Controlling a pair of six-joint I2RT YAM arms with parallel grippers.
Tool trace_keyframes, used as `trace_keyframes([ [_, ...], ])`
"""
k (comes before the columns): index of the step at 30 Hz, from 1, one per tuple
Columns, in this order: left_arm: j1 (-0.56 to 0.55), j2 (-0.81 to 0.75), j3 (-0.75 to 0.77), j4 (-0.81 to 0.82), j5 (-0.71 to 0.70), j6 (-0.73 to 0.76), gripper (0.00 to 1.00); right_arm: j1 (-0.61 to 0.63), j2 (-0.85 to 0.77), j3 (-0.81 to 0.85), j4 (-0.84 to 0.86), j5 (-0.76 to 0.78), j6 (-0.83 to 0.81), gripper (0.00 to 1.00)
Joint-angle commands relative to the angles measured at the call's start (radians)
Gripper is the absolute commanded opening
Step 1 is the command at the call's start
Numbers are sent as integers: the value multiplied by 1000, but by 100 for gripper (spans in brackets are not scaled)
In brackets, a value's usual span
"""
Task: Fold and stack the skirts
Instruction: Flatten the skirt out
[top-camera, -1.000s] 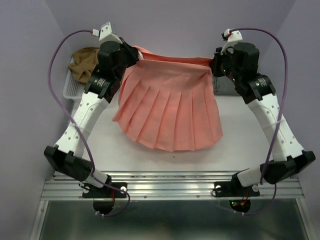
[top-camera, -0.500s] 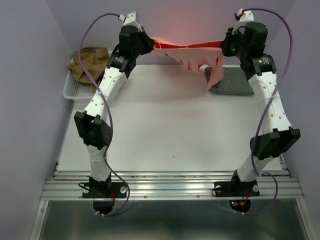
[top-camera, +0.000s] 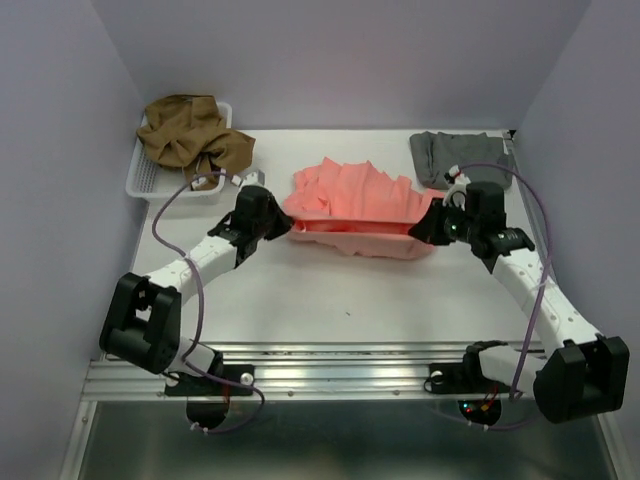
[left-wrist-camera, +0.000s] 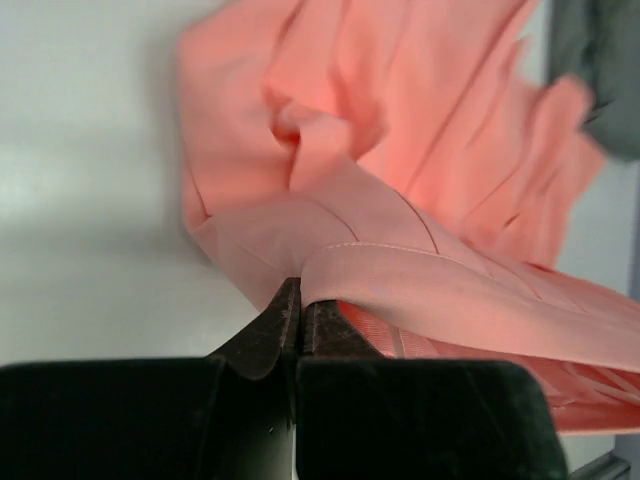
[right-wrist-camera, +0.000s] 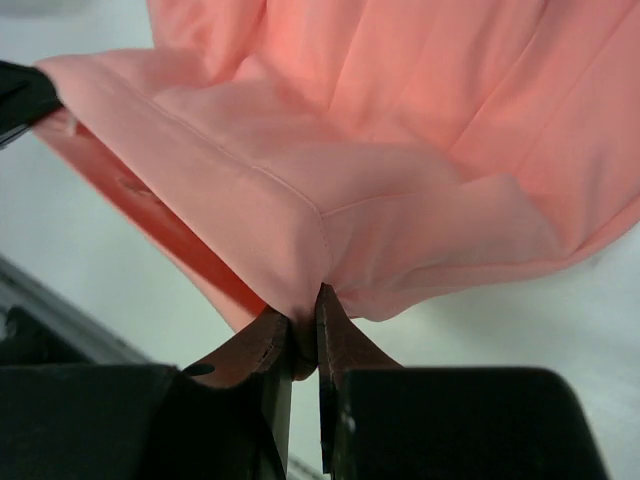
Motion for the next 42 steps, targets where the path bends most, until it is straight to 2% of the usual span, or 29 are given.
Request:
trace_keyframes([
  [1,-8,-175,-127,-64,-236,-90,0,-17,-256,-125,-108,-107,89,9],
  [5,-40,-333,-271,-130,-262,-137,0,-17,-348,-168,-279,-43,133,9],
  [9,-49,-383,-320,-149,-250,-156,0,-17,-379,-202,-310,-23,169,6],
  [13,-52,-345,-265,-147,-247,-150,0,-17,-352,-138,-201,148,195,4],
  [15,-54,-312,-157,-149,-271,-113,0,-17,-277,-83,-164,218,196,2],
  [16,-54,-294,-106,-149,-292,-102,0,-17,-244,-3,-135,256,201,1],
  [19,-51,-187,133,-141,-412,-27,0,-17,-99,118,-22,370,166,1],
  [22,-17,-9,424,-139,-455,83,0,-17,65,350,58,387,80,1],
  [23,4,45,501,-142,-428,108,0,-17,192,422,66,375,51,1],
  [24,56,158,684,-196,-355,115,0,-29,258,588,66,346,-13,1],
  [25,84,215,789,-223,-311,126,0,-41,321,679,61,345,-44,1],
  [26,106,326,1012,-294,-279,146,0,-50,434,768,58,295,-104,1],
  [27,130,381,1122,-331,-250,160,0,-73,489,956,31,289,-123,1],
  [28,138,425,1237,-360,-231,184,0,-86,538,1058,17,283,-152,1],
  [29,146,505,1431,-404,-172,227,0,-95,619,1149,8,255,-220,1],
  [31,178,539,1519,-373,-51,287,0,-109,671,1343,-11,217,-279,1],
  [33,198,515,1487,-307,79,266,0,-109,681,1393,-11,156,-308,1],
  [34,204,492,1440,-281,103,273,0,-109,667,1365,-6,113,-321,1],
  [36,206,395,1238,-219,103,284,0,-109,618,1258,17,5,-315,1],
  [37,204,360,1146,-193,97,280,0,-109,547,1088,53,-36,-324,1],
  [38,206,279,1055,-144,86,274,0,-109,502,986,80,-59,-331,1],
  [39,206,239,860,-101,86,267,0,-109,454,882,106,-69,-331,1],
  [40,204,198,755,-72,86,236,0,-109,358,779,161,-64,-334,1],
  [41,203,120,561,-8,103,217,0,-109,309,589,185,-57,-327,4],
  [42,198,81,468,26,111,192,0,-109,267,506,196,-49,-319,9],
])
